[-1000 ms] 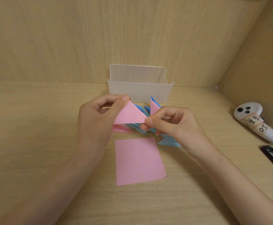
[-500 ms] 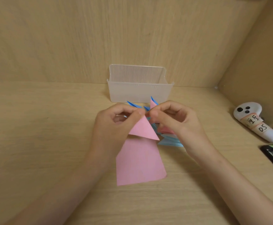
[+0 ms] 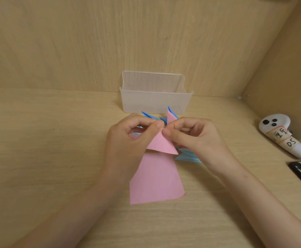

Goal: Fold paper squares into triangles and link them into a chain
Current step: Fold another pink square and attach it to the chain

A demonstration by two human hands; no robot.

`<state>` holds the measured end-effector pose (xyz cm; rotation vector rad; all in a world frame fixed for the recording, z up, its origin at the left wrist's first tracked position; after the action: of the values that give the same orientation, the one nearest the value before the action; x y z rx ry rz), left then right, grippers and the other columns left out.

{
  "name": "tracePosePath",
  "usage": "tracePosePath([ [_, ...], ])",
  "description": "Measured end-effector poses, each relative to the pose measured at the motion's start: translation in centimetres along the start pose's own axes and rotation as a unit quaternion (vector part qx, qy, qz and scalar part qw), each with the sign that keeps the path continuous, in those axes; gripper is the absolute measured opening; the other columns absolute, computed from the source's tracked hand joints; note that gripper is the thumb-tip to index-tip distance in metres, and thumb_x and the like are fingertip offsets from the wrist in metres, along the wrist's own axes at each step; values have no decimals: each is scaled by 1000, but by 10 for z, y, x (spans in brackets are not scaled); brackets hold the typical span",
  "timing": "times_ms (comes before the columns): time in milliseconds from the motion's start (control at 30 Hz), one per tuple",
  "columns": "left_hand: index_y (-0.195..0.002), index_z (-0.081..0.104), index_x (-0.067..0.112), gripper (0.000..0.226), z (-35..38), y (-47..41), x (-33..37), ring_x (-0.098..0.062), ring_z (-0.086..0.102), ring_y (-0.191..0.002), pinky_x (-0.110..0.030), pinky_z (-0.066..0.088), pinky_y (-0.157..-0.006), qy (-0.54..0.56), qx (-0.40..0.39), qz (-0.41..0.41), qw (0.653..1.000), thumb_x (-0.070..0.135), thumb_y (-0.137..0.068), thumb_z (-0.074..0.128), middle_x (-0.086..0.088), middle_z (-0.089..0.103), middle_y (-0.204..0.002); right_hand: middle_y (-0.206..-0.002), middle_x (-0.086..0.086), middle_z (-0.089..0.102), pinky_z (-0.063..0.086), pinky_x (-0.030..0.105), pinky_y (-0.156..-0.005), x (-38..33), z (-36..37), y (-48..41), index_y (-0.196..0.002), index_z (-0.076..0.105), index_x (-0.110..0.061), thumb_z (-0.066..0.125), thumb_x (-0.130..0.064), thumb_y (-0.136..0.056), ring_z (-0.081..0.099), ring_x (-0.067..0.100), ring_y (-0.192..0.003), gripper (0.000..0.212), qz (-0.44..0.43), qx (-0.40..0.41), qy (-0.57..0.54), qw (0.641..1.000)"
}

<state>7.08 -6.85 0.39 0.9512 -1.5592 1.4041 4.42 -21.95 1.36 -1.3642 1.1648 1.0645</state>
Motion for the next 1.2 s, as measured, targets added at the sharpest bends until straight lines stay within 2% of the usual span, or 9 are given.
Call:
tracePosePath([
  [167,-71,67,13,13,-10,-12,5,8,58,-55,-5,40,-54,44,76,-38,995,7,-83,67,20,66,-58,-68,6,69,47,19,-59,1,-1,-1,-73,69,-7,68,-4,-81,59,12,-63,9,-18,-12,37,999],
  [500,-73,68,13,11,-9,-10,3,8,58,-56,-6,41,-55,48,93,-51,993,8,-83,67,19,66,-59,-73,4,73,47,15,-57,0,-5,-1,-77,69,-3,66,-5,-84,64,11,-67,8,14,-45,61,997],
  [600,-73,69,19,12,-18,-17,0,4,55,-62,-14,43,-62,59,125,-62,988,14,-84,67,18,66,-62,-72,3,73,45,15,-55,-2,-8,-1,-75,68,-3,64,-2,-85,63,8,-65,11,19,-43,81,996],
  [667,-73,70,20,12,-21,-20,-2,2,55,-65,-15,43,-64,54,114,-69,990,15,-83,68,18,67,-64,-71,1,72,48,20,-59,-3,-11,-2,-73,66,-7,63,-2,-85,61,8,-65,14,15,-17,78,997],
  [767,-72,71,19,12,-15,-16,-2,4,59,-66,-10,44,-64,43,59,-72,995,12,-81,70,15,70,-67,-74,1,71,52,40,-70,-4,-13,-4,-72,67,-16,69,-13,-83,62,13,-71,12,-2,37,34,999],
  [833,-73,72,15,9,-8,-11,-3,2,61,-68,-10,45,-66,35,24,-64,997,9,-79,71,10,72,-70,-76,2,69,50,37,-67,-5,-9,-3,-71,69,-22,73,-23,-75,59,15,-73,5,-12,28,32,999],
  [933,-73,73,15,10,-4,-6,-3,-1,64,-72,-12,48,-68,34,-12,-48,998,7,-78,72,4,74,-75,-67,-4,62,43,25,-63,1,-2,-2,-72,70,-18,80,-21,-69,51,13,-67,12,-29,9,49,998],
  [1067,-70,73,20,16,-4,-7,-2,1,66,-73,-12,48,-71,41,-35,-53,997,6,-78,72,11,73,-73,-61,-3,59,41,30,-61,4,-1,-2,-68,70,-19,78,-23,-69,48,14,-61,9,-41,47,57,996],
  [1200,-72,73,22,16,-4,-9,-4,3,63,-65,-17,52,-67,30,-28,-65,997,6,-74,75,13,72,-69,-59,-10,59,53,41,-63,3,-3,-3,-65,71,-20,76,-14,-75,49,13,-60,12,-31,101,65,992],
])
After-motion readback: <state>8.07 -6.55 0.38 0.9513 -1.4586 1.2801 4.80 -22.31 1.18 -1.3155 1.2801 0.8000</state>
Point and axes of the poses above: each hand's wrist, its own y-axis away from the middle knuckle, its own z-axis out of the palm, x = y × z, the point moved 1 cm from there along -y, towards the middle knuckle
